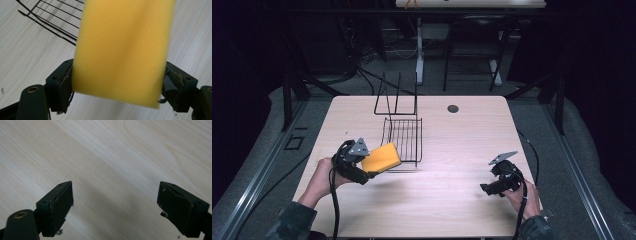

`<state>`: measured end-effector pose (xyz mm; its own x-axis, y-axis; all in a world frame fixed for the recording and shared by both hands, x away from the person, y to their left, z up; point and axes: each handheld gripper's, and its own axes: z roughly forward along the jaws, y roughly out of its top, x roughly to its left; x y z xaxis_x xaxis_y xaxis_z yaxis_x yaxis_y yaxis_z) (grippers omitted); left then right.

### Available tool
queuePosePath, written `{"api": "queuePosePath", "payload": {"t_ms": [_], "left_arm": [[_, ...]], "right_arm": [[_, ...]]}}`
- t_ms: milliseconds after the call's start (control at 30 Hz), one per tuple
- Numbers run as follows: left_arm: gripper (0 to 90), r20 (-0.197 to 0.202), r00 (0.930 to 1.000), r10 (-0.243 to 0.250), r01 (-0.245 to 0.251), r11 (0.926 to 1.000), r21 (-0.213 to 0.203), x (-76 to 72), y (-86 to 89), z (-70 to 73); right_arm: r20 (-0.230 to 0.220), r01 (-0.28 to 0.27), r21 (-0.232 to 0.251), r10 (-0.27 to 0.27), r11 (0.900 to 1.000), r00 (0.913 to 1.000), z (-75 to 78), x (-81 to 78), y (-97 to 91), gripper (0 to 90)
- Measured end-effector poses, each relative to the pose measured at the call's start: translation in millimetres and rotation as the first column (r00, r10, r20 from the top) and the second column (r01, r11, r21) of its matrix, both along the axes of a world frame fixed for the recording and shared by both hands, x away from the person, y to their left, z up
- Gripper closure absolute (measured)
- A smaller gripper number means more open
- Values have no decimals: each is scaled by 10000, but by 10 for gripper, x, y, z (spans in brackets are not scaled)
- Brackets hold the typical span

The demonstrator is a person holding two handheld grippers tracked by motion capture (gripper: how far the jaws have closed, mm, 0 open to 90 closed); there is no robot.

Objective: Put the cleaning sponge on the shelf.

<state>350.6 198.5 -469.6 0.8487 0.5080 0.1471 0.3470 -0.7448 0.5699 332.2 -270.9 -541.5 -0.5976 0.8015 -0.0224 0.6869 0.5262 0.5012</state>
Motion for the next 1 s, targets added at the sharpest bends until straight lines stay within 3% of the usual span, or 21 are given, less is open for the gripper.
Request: {"api": "queuePosePath", "payload": {"t_ms": [1000], "left_arm": [[222, 343, 9970, -692, 680, 9971, 341, 307, -155, -26]], "right_arm": [[31, 23, -43, -22, 10000, 10000, 8, -8, 1, 133]]}}
